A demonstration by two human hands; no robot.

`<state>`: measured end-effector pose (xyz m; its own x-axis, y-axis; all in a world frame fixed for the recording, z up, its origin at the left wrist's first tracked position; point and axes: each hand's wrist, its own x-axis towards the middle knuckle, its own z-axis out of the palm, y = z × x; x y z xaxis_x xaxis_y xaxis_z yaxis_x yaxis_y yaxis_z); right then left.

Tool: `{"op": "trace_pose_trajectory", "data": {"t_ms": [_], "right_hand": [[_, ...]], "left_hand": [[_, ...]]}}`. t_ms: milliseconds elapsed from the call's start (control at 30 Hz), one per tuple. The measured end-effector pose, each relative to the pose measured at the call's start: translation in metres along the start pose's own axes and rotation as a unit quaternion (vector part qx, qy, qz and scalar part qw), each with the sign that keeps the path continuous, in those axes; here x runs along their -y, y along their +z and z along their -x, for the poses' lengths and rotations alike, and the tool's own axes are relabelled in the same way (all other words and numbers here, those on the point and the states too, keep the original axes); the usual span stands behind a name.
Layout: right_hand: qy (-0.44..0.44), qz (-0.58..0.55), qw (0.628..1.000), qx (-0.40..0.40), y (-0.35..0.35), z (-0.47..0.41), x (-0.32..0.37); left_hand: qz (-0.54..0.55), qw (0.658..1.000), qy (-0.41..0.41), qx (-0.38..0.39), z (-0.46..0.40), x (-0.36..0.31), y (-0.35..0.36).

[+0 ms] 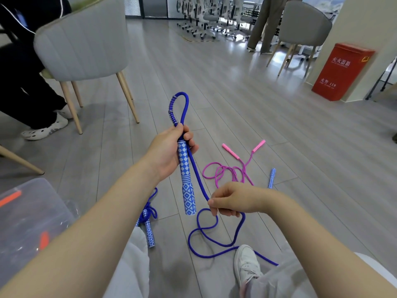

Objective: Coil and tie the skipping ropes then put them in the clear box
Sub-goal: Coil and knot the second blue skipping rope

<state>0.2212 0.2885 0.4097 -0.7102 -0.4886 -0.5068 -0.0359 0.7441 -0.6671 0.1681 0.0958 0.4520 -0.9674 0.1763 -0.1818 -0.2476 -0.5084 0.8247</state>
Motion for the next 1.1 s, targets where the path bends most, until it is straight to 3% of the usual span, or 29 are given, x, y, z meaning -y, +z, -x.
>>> {"op": "trace_pose_trajectory", "data": {"t_ms": [67, 133, 233, 300, 467, 600, 733, 833, 1100], "right_hand": [[-0.001, 0.019, 0.999, -0.046, -0.007, 0.003, -0.001], [-0.014, 0.001, 0.989, -0.147, -0.018, 0.007, -0.003], [-0.06, -0.163, 0.956, -0.237, -0.036, 0.019, -0.004], [-0.097, -0.203, 0.939, -0.259, -0.041, 0.025, 0.001], [-0.146, -0.137, 0.914, -0.352, -0.037, 0.024, 0.013], [-0.112, -0.029, 0.914, -0.389, -0.048, 0.032, 0.005], [-0.038, 0.021, 0.937, -0.348, -0.061, 0.049, -0.013], [-0.019, -0.005, 0.939, -0.342, -0.069, 0.06, -0.023], [-0.087, -0.052, 0.913, -0.395, -0.048, 0.033, 0.004]], "left_hand": [[-0.013, 1.0, 0.007, -0.002, -0.001, -0.003, -0.002], [-0.106, 0.994, 0.029, -0.017, -0.004, -0.005, -0.007], [-0.307, 0.949, 0.061, -0.037, -0.008, 0.002, -0.014], [-0.372, 0.927, 0.05, -0.014, -0.007, 0.011, -0.012], [-0.501, 0.859, 0.033, 0.098, 0.004, 0.029, 0.003], [-0.573, 0.812, 0.058, 0.09, -0.004, 0.03, -0.002], [-0.521, 0.849, 0.086, 0.017, -0.013, 0.011, -0.015], [-0.544, 0.833, 0.097, -0.016, -0.015, 0.003, -0.022], [-0.462, 0.883, 0.063, 0.058, 0.003, 0.026, 0.006]]}}
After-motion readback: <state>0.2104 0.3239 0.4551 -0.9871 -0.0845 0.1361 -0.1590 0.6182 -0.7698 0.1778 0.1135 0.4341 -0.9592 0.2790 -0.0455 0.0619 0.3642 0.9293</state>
